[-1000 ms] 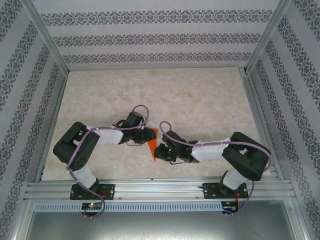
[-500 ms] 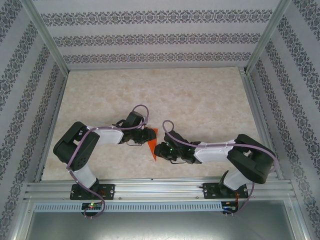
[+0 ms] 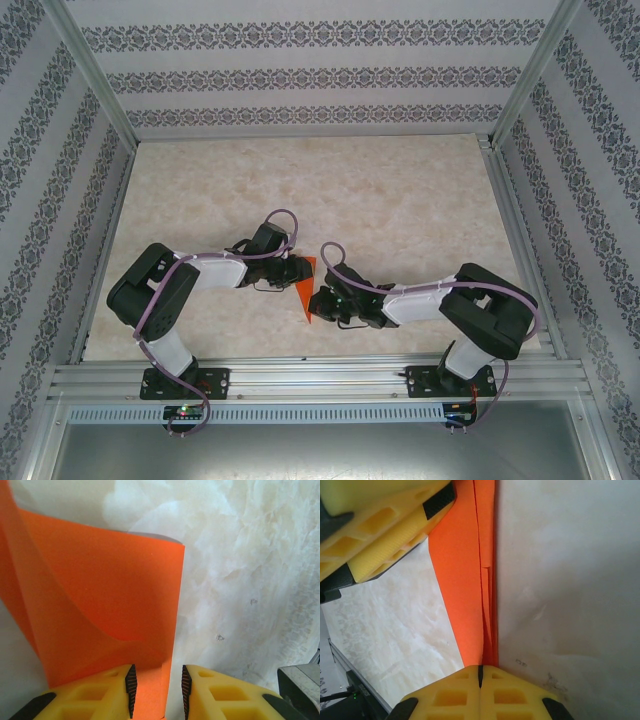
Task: Fold a paper plane with a square sheet of paper (pick it up from the middle)
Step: Fold the wing for the fifth time at the center of the table.
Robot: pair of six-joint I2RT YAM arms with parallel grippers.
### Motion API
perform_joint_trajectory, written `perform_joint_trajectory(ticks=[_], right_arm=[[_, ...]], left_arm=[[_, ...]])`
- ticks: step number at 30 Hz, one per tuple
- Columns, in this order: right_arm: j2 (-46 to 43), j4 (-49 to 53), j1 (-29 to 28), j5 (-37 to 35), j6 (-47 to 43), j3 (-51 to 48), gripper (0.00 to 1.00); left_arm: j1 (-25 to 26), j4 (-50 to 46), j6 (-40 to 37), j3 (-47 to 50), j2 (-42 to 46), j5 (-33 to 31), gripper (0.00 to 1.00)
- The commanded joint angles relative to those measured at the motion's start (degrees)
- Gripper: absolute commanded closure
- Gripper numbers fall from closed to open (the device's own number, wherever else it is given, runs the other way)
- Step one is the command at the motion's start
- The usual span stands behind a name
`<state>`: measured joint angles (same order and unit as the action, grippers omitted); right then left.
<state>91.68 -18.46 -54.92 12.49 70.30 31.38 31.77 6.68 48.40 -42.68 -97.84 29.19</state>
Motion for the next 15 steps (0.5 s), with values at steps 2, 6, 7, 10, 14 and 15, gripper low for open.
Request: perform_joint_trajectory(ticks=[2, 6, 7, 10, 14, 15], right_arm=[[1.66, 7.42, -3.14, -1.14, -1.26, 0.4, 0.95], [1.7, 10.69, -4.6, -2.66, -1.35, -0.12, 0.95], [1.51, 12.9, -5.03, -3.28, -1.47, 0.35, 0.95], [0.26, 19.9, -6.11, -6.52, -2.4, 1.85, 0.92], [-2.97, 25.39, -6.57, -9.56, -3.85, 2.99, 0.87], [-4.42, 24.88, -6.59, -9.89, -4.03, 2.78, 0.85]], left_arm=[[-0.22, -5.89, 0.0, 1.1, -3.49, -2.48, 0.65], [-0.21, -6.09, 0.27, 0.98, -3.92, -2.52, 0.66], [-0.21, -6.36, 0.13, 0.89, -4.07, -2.52, 0.65], [-0.22, -6.38, 0.05, 1.06, -4.11, -2.67, 0.66], [-0.22, -6.24, 0.08, 1.22, -4.1, -2.71, 0.66], [-0.22, -6.26, 0.03, 1.18, -4.07, -2.57, 0.66]])
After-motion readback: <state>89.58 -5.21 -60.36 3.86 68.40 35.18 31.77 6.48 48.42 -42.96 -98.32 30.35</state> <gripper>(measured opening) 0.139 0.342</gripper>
